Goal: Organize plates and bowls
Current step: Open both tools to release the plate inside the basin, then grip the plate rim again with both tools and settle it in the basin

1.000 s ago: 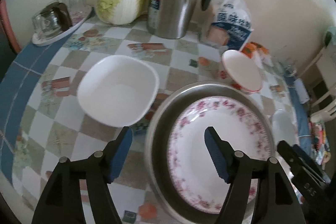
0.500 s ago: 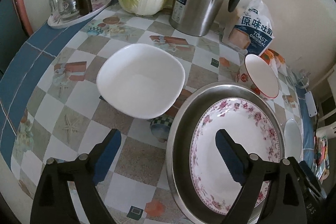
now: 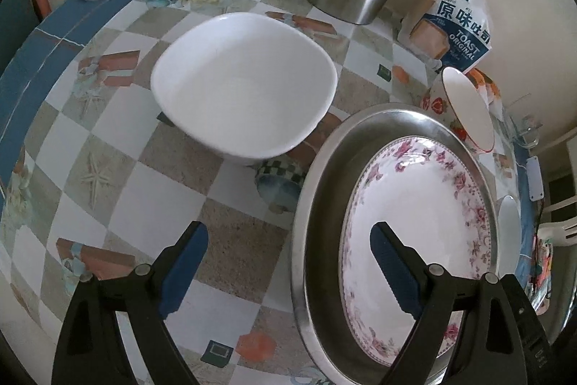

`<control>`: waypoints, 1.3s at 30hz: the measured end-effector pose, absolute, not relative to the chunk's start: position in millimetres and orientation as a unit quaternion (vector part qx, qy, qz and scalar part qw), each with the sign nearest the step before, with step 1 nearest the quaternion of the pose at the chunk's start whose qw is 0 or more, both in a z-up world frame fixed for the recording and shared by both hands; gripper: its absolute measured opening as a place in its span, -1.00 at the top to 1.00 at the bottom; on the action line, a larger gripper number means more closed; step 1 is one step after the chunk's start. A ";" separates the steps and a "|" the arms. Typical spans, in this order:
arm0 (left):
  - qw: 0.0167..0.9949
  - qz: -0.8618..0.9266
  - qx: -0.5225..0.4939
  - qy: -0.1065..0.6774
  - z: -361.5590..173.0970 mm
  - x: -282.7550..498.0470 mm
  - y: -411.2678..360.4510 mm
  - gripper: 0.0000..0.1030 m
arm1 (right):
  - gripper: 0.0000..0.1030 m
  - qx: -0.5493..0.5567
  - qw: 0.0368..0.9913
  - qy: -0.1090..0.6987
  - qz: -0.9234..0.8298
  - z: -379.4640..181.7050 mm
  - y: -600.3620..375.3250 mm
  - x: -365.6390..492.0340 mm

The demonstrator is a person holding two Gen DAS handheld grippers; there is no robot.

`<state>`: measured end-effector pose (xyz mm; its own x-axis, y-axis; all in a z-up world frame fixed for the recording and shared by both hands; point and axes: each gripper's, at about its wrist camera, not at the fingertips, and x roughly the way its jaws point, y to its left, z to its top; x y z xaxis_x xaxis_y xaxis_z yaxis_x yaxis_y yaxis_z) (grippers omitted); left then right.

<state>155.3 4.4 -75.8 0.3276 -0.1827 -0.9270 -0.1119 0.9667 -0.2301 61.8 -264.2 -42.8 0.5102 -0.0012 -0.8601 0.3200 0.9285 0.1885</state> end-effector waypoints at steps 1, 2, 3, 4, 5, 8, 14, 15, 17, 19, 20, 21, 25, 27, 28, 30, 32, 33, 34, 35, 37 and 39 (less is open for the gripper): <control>0.805 -0.019 -0.123 0.580 -75.8 155.0 4.1 -0.78 | -1.00 0.166 0.852 0.487 -0.093 -44.0 -264.1 61.4; 0.805 -0.019 -0.123 0.580 -75.7 154.7 4.2 -0.78 | -1.00 0.172 0.851 0.488 -0.092 -45.6 -264.4 60.8; 0.805 -0.017 -0.125 0.580 -75.7 154.2 4.7 -0.78 | -0.99 0.178 0.850 0.488 -0.091 -46.5 -265.1 60.3; 0.805 -0.016 -0.129 0.579 -75.7 153.4 5.6 -0.78 | -0.99 0.183 0.849 0.488 -0.091 -47.5 -265.9 59.8; 0.805 -0.017 -0.130 0.579 -75.6 153.4 5.9 -0.77 | -0.93 0.188 0.848 0.487 -0.090 -48.4 -266.6 59.4; 0.804 -0.022 -0.131 0.579 -76.4 153.3 5.8 -0.50 | -0.73 0.193 0.847 0.486 -0.090 -50.6 -267.1 59.3; 0.795 -0.040 -0.151 0.586 -77.4 152.6 5.3 -0.08 | -0.36 0.219 0.842 0.487 -0.081 -56.0 -271.2 58.5; 0.796 -0.043 -0.149 0.585 -76.6 152.4 3.9 -0.01 | -0.20 0.221 0.842 0.486 -0.082 -55.6 -271.9 58.4; 0.798 -0.048 -0.145 0.584 -74.8 152.2 0.3 0.11 | -0.02 0.224 0.842 0.484 -0.079 -54.9 -272.9 57.9; 0.799 -0.056 -0.142 0.582 -73.3 152.6 -3.4 0.22 | 0.17 0.228 0.842 0.484 -0.072 -55.2 -272.3 58.0; 0.800 -0.058 -0.140 0.581 -72.8 152.5 -4.4 0.27 | 0.20 0.229 0.842 0.484 -0.069 -55.3 -271.8 58.3; 0.801 -0.060 -0.138 0.580 -72.3 152.4 -5.5 0.32 | 0.27 0.229 0.842 0.483 -0.067 -54.8 -271.1 58.4; 0.804 -0.061 -0.132 0.577 -72.5 153.2 -7.4 0.34 | 0.42 0.220 0.845 0.484 -0.060 -52.8 -266.8 60.1; 0.804 -0.062 -0.133 0.577 -72.8 153.6 -6.9 0.34 | 0.42 0.214 0.845 0.485 -0.061 -52.2 -265.4 60.4; 0.804 -0.062 -0.132 0.576 -73.0 153.9 -7.1 0.34 | 0.42 0.214 0.846 0.485 -0.061 -52.2 -265.4 60.3; 0.805 -0.063 -0.130 0.575 -72.9 153.9 -7.4 0.34 | 0.42 0.211 0.846 0.486 -0.061 -52.1 -264.8 60.2; 0.806 -0.063 -0.131 0.574 -73.1 154.2 -7.7 0.34 | 0.42 0.204 0.847 0.487 -0.062 -51.7 -263.1 60.3; 0.807 -0.064 -0.131 0.573 -73.2 154.3 -7.7 0.34 | 0.41 0.200 0.847 0.487 -0.064 -51.5 -261.8 60.4; 0.807 -0.065 -0.132 0.571 -73.2 154.7 -7.5 0.34 | 0.41 0.198 0.848 0.487 -0.065 -51.5 -260.7 60.3; 0.809 -0.066 -0.131 0.570 -73.1 154.7 -7.4 0.34 | 0.41 0.196 0.849 0.487 -0.066 -51.6 -260.0 60.2; 0.812 -0.067 -0.130 0.566 -72.9 155.1 -7.2 0.34 | 0.41 0.192 0.851 0.485 -0.065 -52.0 -258.8 60.2; 0.815 -0.067 -0.128 0.561 -72.4 156.4 -7.1 0.34 | 0.41 0.187 0.853 0.483 -0.064 -52.4 -256.8 60.1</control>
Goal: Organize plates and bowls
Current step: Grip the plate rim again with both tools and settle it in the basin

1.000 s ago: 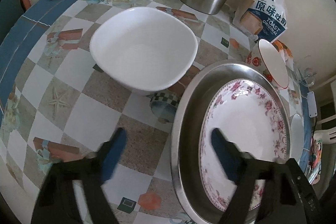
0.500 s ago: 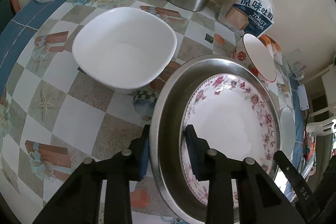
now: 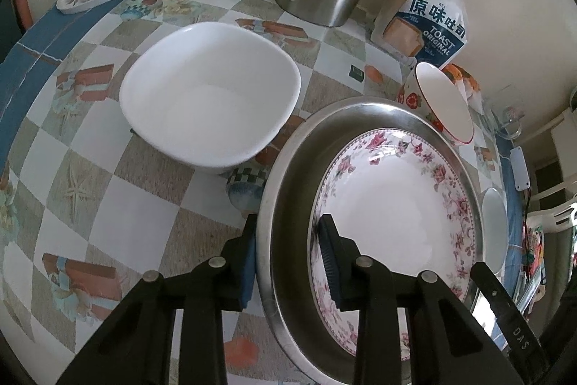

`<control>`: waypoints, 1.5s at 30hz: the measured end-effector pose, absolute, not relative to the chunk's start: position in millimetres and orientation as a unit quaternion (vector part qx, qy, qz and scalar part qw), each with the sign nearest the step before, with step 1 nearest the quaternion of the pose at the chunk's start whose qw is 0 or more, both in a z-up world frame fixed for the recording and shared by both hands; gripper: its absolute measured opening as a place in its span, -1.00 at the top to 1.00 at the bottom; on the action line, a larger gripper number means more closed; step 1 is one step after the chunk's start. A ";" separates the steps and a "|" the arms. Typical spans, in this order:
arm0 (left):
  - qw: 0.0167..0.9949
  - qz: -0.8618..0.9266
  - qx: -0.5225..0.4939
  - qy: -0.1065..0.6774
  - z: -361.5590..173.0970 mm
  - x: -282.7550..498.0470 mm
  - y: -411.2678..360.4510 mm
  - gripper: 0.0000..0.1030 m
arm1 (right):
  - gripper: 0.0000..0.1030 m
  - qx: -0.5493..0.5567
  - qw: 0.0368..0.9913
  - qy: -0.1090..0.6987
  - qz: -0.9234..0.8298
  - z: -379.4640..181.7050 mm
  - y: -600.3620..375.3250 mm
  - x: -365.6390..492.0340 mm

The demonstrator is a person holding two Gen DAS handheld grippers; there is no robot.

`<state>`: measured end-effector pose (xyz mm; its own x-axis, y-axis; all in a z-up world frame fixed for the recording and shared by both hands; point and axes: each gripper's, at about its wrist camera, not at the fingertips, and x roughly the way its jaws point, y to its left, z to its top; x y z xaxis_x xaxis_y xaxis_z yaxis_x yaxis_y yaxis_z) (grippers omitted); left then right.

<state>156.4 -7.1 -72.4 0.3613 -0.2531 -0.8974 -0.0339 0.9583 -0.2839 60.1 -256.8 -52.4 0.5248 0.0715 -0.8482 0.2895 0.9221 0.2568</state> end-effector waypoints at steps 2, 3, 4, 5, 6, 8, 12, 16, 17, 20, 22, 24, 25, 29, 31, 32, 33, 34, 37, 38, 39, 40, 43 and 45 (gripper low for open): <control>0.819 -0.067 -0.124 0.556 -71.9 157.9 -7.2 0.33 | 0.41 0.185 0.854 0.482 -0.063 -52.7 -255.3 60.1; 0.822 -0.067 -0.122 0.553 -71.7 158.4 -7.3 0.33 | 0.41 0.184 0.855 0.480 -0.063 -52.9 -254.4 60.3; 0.823 -0.067 -0.122 0.551 -71.8 158.8 -7.0 0.33 | 0.41 0.183 0.856 0.479 -0.062 -53.1 -253.7 60.4; 0.824 -0.067 -0.122 0.550 -72.1 159.5 -6.5 0.32 | 0.41 0.183 0.857 0.478 -0.062 -53.4 -253.2 60.6; 0.824 -0.066 -0.123 0.548 -72.2 160.1 -6.0 0.32 | 0.41 0.182 0.858 0.476 -0.062 -53.6 -252.6 60.5; 0.828 -0.067 -0.123 0.543 -72.2 160.9 -5.3 0.32 | 0.41 0.179 0.860 0.474 -0.061 -54.1 -251.3 60.9; 0.830 -0.065 -0.123 0.540 -72.2 162.0 -5.0 0.31 | 0.41 0.177 0.862 0.471 -0.060 -54.6 -250.4 62.7; 0.830 -0.065 -0.125 0.539 -72.2 163.0 -4.8 0.31 | 0.41 0.176 0.863 0.470 -0.061 -54.3 -249.2 62.7; 0.830 -0.065 -0.125 0.540 -72.3 163.1 -4.8 0.31 | 0.41 0.175 0.863 0.471 -0.062 -54.0 -248.9 63.0; 0.829 -0.065 -0.124 0.541 -72.5 163.4 -4.6 0.31 | 0.41 0.179 0.862 0.471 -0.059 -54.4 -249.9 63.1; 0.828 -0.065 -0.124 0.543 -72.7 163.4 -4.4 0.31 | 0.41 0.188 0.860 0.471 -0.057 -55.0 -252.5 62.8; 0.827 -0.065 -0.124 0.545 -72.8 163.5 -4.6 0.31 | 0.40 0.190 0.858 0.473 -0.056 -54.6 -253.2 63.4; 0.826 -0.065 -0.123 0.546 -72.6 163.4 -4.8 0.31 | 0.39 0.189 0.858 0.474 -0.057 -54.2 -253.5 63.4; 0.824 -0.062 -0.118 0.551 -71.6 162.3 -5.7 0.31 | 0.39 0.160 0.862 0.476 -0.072 -47.7 -251.0 63.9; 0.824 -0.057 -0.112 0.552 -68.7 161.0 -6.0 0.31 | 0.39 0.163 0.863 0.472 -0.076 -43.3 -253.6 62.8; 0.825 -0.056 -0.110 0.551 -67.1 160.2 -5.9 0.31 | 0.39 0.164 0.864 0.471 -0.076 -41.7 -254.9 62.3; 0.827 -0.054 -0.108 0.549 -65.2 159.5 -5.6 0.31 | 0.39 0.165 0.865 0.467 -0.078 -38.5 -256.3 61.7; 0.828 -0.052 -0.107 0.547 -63.0 158.9 -5.0 0.31 | 0.39 0.165 0.866 0.464 -0.080 -35.6 -256.9 61.0; 0.831 -0.051 -0.104 0.544 -57.6 157.6 -4.2 0.31 | 0.39 0.159 0.873 0.454 -0.081 -25.7 -254.5 60.0; 0.832 -0.050 -0.102 0.543 -56.2 157.2 -4.5 0.31 | 0.39 0.156 0.875 0.452 -0.079 -23.1 -251.7 60.5; 0.833 -0.050 -0.097 0.542 -54.3 156.5 -5.4 0.31 | 0.39 0.153 0.876 0.451 -0.078 -21.6 -249.9 61.0; 0.834 -0.051 -0.092 0.542 -53.0 156.3 -6.7 0.30 | 0.39 0.149 0.877 0.451 -0.077 -20.2 -247.8 61.2; 0.837 -0.054 -0.077 0.539 -49.3 155.6 -11.5 0.13 | 0.31 0.135 0.878 0.452 -0.074 -19.1 -241.5 62.7; 0.838 -0.056 -0.067 0.538 -47.8 154.2 -15.3 -0.05 | 0.05 0.130 0.878 0.456 -0.072 -20.8 -238.2 64.1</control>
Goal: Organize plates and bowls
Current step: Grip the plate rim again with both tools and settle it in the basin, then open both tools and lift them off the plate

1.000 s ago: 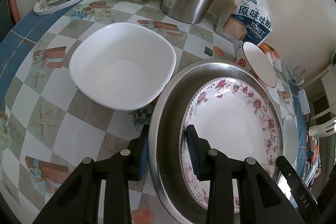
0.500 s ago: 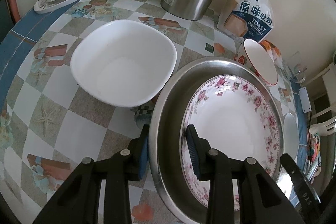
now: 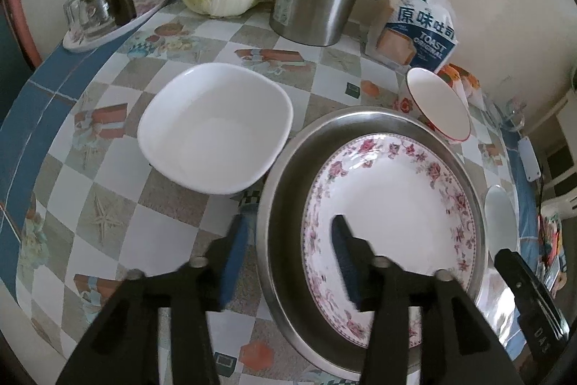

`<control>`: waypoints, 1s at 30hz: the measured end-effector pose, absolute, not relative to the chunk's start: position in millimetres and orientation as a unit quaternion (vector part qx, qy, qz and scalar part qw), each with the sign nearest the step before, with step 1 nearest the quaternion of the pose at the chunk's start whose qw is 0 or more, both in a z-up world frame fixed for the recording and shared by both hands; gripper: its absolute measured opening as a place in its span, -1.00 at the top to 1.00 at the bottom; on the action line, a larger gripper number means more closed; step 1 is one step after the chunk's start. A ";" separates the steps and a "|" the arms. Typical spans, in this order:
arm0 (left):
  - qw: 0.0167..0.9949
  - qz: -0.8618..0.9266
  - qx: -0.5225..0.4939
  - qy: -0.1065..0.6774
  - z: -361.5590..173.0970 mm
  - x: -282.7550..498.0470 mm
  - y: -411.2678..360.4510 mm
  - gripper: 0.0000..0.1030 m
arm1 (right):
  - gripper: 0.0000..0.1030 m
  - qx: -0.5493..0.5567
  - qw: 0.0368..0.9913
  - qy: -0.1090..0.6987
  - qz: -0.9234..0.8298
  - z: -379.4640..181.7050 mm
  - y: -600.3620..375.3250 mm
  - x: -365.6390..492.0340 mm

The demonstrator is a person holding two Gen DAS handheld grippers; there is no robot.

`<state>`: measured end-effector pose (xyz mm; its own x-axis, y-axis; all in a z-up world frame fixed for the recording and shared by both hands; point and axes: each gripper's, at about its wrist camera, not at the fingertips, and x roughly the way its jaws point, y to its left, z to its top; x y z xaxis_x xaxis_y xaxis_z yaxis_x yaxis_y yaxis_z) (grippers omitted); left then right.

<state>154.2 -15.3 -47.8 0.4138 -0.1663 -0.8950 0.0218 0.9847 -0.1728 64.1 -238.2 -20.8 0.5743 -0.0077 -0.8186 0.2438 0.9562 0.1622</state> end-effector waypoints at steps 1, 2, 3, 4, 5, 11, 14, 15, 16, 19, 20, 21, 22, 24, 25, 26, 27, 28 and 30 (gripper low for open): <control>0.838 -0.056 -0.063 0.539 -47.5 154.1 -16.8 -0.07 | -0.04 0.128 0.878 0.456 -0.071 -21.2 -237.6 64.2; 0.838 -0.056 -0.057 0.540 -47.7 153.9 -18.6 -0.13 | -0.07 0.126 0.878 0.456 -0.071 -21.6 -236.8 64.5; 0.838 -0.055 -0.052 0.541 -47.8 153.9 -20.1 -0.20 | -0.15 0.123 0.878 0.457 -0.071 -21.9 -236.2 65.0; 0.838 -0.054 -0.045 0.541 -48.3 153.7 -21.8 -0.22 | -0.26 0.122 0.878 0.457 -0.071 -22.0 -235.9 65.2; 0.838 -0.052 -0.041 0.541 -48.6 153.7 -22.6 -0.29 | -0.33 0.118 0.879 0.456 -0.074 -22.2 -235.5 65.3; 0.844 -0.047 -0.020 0.534 -47.2 152.1 -25.9 -0.59 | -0.62 0.110 0.880 0.457 -0.076 -23.6 -235.3 66.1; 0.847 -0.046 -0.015 0.530 -46.3 151.6 -26.5 -0.66 | -0.67 0.107 0.882 0.453 -0.073 -22.3 -234.1 65.7; 0.847 -0.045 -0.014 0.529 -46.2 151.6 -26.4 -0.66 | -0.71 0.106 0.883 0.452 -0.073 -21.9 -233.8 65.5; 0.847 -0.044 -0.015 0.529 -45.9 151.6 -26.0 -0.66 | -0.75 0.106 0.883 0.451 -0.073 -21.8 -233.6 65.5; 0.848 -0.045 -0.017 0.528 -45.5 151.7 -25.1 -0.69 | -0.81 0.109 0.884 0.449 -0.074 -21.5 -235.0 64.6; 0.848 -0.045 -0.017 0.528 -45.5 151.6 -24.9 -0.70 | -0.81 0.110 0.884 0.449 -0.075 -21.4 -235.8 64.1; 0.847 -0.046 -0.017 0.530 -45.6 151.5 -24.6 -0.70 | -0.81 0.112 0.883 0.449 -0.077 -21.5 -237.0 63.5; 0.846 -0.047 -0.017 0.530 -45.3 151.6 -24.6 -0.70 | -0.81 0.114 0.883 0.449 -0.078 -21.4 -237.8 63.2; 0.846 -0.048 -0.019 0.531 -44.7 151.6 -24.0 -0.71 | -0.81 0.118 0.882 0.449 -0.080 -21.5 -239.5 62.7; 0.845 -0.049 -0.019 0.531 -44.5 151.3 -24.3 -0.71 | -0.81 0.120 0.881 0.450 -0.080 -21.8 -240.1 62.7; 0.845 -0.050 -0.018 0.531 -44.2 151.0 -24.7 -0.71 | -0.81 0.121 0.881 0.451 -0.080 -21.8 -240.2 62.7; 0.845 -0.050 -0.018 0.531 -43.9 151.1 -25.1 -0.71 | -0.82 0.122 0.881 0.451 -0.079 -21.7 -240.2 62.9; 0.845 -0.051 -0.018 0.531 -43.7 151.3 -25.4 -0.71 | -0.82 0.122 0.880 0.452 -0.078 -21.8 -240.2 63.1; 0.845 -0.052 -0.020 0.533 -44.1 152.3 -26.1 -0.71 | -0.82 0.122 0.881 0.451 -0.078 -21.5 -240.6 64.1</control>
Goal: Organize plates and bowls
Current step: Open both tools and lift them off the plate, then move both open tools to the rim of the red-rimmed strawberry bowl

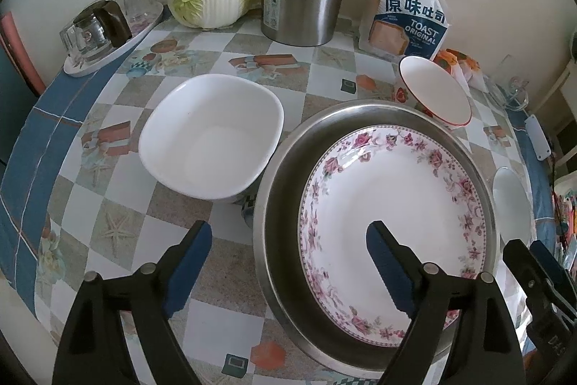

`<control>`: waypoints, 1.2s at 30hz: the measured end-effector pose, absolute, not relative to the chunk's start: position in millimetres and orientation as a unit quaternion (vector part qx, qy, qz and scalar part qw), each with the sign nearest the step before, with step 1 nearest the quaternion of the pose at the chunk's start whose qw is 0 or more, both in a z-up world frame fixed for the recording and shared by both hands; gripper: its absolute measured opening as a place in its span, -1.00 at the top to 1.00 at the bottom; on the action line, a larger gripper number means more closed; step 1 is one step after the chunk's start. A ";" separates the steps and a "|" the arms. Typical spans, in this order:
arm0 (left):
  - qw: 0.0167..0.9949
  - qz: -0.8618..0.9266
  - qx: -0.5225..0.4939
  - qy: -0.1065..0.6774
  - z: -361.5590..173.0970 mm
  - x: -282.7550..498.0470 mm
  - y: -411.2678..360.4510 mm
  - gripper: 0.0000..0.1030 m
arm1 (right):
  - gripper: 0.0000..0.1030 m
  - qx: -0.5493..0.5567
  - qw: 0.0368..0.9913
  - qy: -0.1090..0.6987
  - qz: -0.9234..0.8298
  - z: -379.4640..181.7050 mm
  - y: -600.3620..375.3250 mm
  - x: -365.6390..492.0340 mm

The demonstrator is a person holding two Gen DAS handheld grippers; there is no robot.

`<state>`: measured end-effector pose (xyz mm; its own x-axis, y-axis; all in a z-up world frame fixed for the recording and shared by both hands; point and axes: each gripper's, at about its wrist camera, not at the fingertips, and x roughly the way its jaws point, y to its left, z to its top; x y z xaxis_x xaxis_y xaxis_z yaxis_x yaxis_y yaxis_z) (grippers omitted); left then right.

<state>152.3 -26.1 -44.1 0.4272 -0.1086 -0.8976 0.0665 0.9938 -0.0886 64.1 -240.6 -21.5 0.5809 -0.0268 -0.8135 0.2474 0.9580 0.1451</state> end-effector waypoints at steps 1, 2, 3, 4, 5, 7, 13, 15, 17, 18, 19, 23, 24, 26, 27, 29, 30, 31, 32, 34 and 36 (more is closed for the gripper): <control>0.844 -0.052 -0.020 0.533 -44.7 152.8 -26.6 -0.71 | -0.82 0.123 0.880 0.452 -0.078 -21.8 -241.1 65.0; 0.843 -0.052 -0.019 0.535 -45.3 153.7 -27.2 -0.71 | -0.82 0.124 0.879 0.454 -0.079 -22.3 -241.8 65.7; 0.842 -0.053 -0.017 0.536 -45.8 154.9 -27.9 -0.72 | -0.82 0.126 0.878 0.454 -0.079 -22.7 -242.7 66.3; 0.842 -0.054 -0.014 0.537 -46.3 156.6 -28.5 -0.72 | -0.82 0.128 0.878 0.455 -0.080 -23.0 -243.4 66.7; 0.841 -0.054 -0.012 0.538 -46.1 159.0 -29.0 -0.74 | -0.82 0.129 0.876 0.458 -0.081 -23.9 -244.6 67.9; 0.841 -0.052 -0.008 0.538 -44.1 163.4 -28.9 -0.82 | -0.82 0.131 0.874 0.461 -0.083 -23.8 -246.9 69.2; 0.847 -0.054 0.000 0.529 -21.6 179.1 -28.6 -0.84 | -0.96 0.139 0.874 0.455 -0.093 -9.8 -256.5 72.8; 0.848 -0.059 0.001 0.526 -9.6 185.2 -28.7 -0.84 | -1.00 0.136 0.878 0.449 -0.095 -0.2 -258.2 75.2; 0.851 -0.064 0.000 0.521 1.0 189.3 -28.9 -0.84 | -1.00 0.130 0.882 0.443 -0.098 11.3 -259.2 78.3; 0.853 -0.067 0.000 0.518 7.2 191.3 -29.1 -0.85 | -1.00 0.128 0.884 0.439 -0.098 16.5 -259.4 79.6; 0.855 -0.068 0.000 0.515 11.6 192.6 -29.8 -0.85 | -1.00 0.126 0.886 0.435 -0.098 22.6 -259.3 81.0; 0.855 -0.076 0.000 0.513 25.5 200.3 -32.8 -0.85 | -1.00 0.118 0.893 0.424 -0.095 47.1 -259.0 86.6; 0.853 -0.080 -0.001 0.516 27.7 203.4 -33.7 -0.85 | -1.00 0.115 0.894 0.423 -0.095 53.3 -258.6 88.4; 0.851 -0.083 0.000 0.519 30.8 207.9 -35.5 -0.85 | -1.00 0.109 0.895 0.421 -0.095 63.8 -259.0 92.8; 0.850 -0.085 0.000 0.520 32.0 210.1 -36.4 -0.85 | -1.00 0.107 0.896 0.420 -0.094 67.7 -259.1 94.7; 0.847 -0.088 0.001 0.524 35.3 216.4 -38.7 -0.85 | -1.00 0.102 0.898 0.418 -0.092 75.3 -260.1 100.6; 0.846 -0.089 0.001 0.525 37.4 219.3 -39.8 -0.85 | -1.00 0.103 0.898 0.418 -0.090 77.5 -261.0 103.6; 0.846 -0.089 -0.001 0.525 40.1 222.7 -40.8 -0.85 | -1.00 0.105 0.897 0.419 -0.089 78.6 -262.1 106.1; 0.846 -0.089 -0.003 0.525 41.9 225.6 -41.8 -0.85 | -1.00 0.110 0.895 0.423 -0.088 79.4 -263.9 110.9; 0.847 -0.089 -0.002 0.524 46.3 232.0 -44.6 -0.85 | -1.00 0.113 0.892 0.429 -0.090 78.3 -266.8 117.8; 0.847 -0.091 0.004 0.523 49.7 237.1 -48.3 -0.85 | -1.00 0.109 0.887 0.437 -0.097 75.3 -269.5 125.5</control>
<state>237.1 -48.3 49.7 0.4364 -0.1505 -0.8871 0.1594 0.9832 -0.0884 125.5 -269.5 75.3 0.5988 -0.0781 -0.7971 0.2680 0.9574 0.1076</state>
